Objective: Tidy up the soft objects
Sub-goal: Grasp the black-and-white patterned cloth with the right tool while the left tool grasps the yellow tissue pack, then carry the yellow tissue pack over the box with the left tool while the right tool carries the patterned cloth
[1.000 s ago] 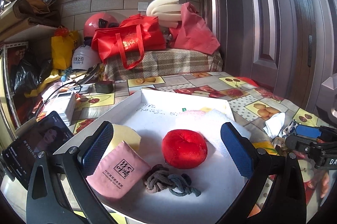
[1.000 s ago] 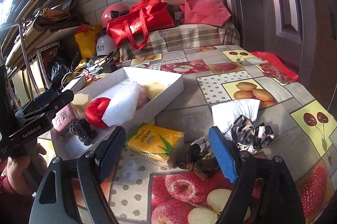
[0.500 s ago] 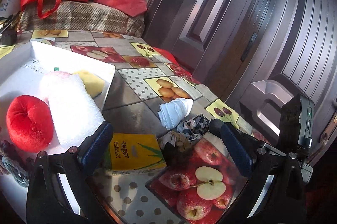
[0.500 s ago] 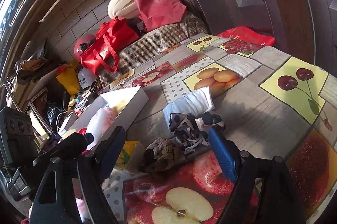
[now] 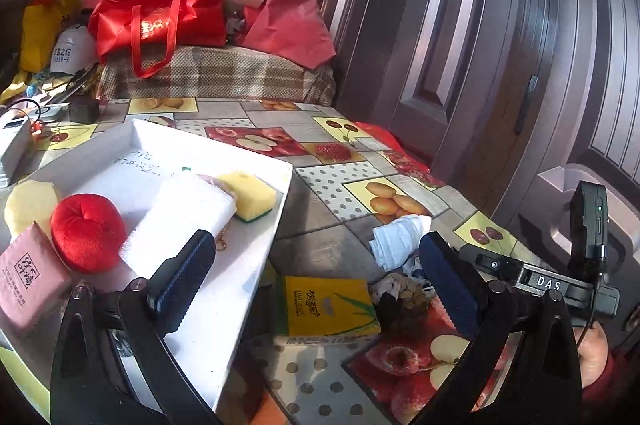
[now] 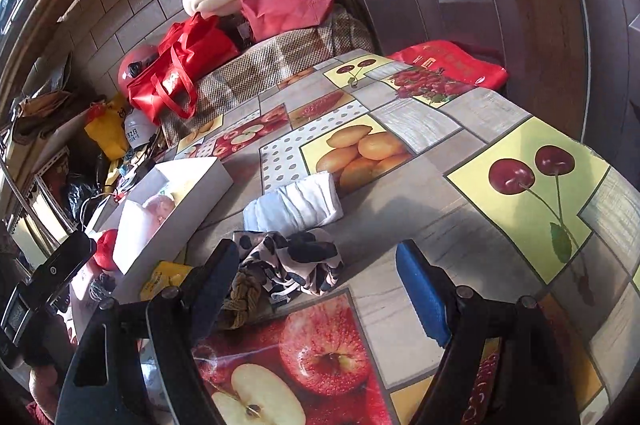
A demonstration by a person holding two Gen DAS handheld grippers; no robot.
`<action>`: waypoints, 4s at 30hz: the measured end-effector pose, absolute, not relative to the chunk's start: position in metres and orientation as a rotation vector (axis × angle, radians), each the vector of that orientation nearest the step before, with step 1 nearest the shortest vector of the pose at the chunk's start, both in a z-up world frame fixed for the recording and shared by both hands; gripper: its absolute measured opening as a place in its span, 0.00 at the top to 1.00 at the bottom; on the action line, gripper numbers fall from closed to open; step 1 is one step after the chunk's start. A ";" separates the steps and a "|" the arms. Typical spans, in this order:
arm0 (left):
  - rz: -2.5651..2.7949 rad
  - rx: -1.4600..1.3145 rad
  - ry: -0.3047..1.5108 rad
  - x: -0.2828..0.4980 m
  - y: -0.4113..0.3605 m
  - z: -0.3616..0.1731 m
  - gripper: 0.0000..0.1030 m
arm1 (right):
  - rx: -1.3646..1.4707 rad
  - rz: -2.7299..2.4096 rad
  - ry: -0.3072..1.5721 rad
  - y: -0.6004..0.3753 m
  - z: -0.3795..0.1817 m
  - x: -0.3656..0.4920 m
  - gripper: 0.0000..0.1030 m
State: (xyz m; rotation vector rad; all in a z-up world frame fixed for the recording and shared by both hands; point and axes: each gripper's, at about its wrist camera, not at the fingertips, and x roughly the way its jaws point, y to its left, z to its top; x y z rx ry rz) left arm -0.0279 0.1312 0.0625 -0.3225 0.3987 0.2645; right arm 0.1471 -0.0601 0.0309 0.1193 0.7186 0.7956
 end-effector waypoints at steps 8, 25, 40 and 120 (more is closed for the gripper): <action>0.283 -0.215 0.563 0.005 0.098 0.047 0.01 | -0.049 0.938 0.804 -0.018 0.021 0.150 0.44; 0.225 -0.186 0.739 0.036 0.090 0.028 0.01 | 0.116 0.907 0.737 -0.057 0.030 0.160 0.70; 0.134 -0.045 0.718 0.009 0.071 0.059 0.01 | 0.147 0.909 0.742 -0.061 0.029 0.161 0.69; 0.715 -0.179 0.379 -0.112 0.228 0.053 0.52 | -0.283 1.161 0.318 0.087 0.053 0.006 0.70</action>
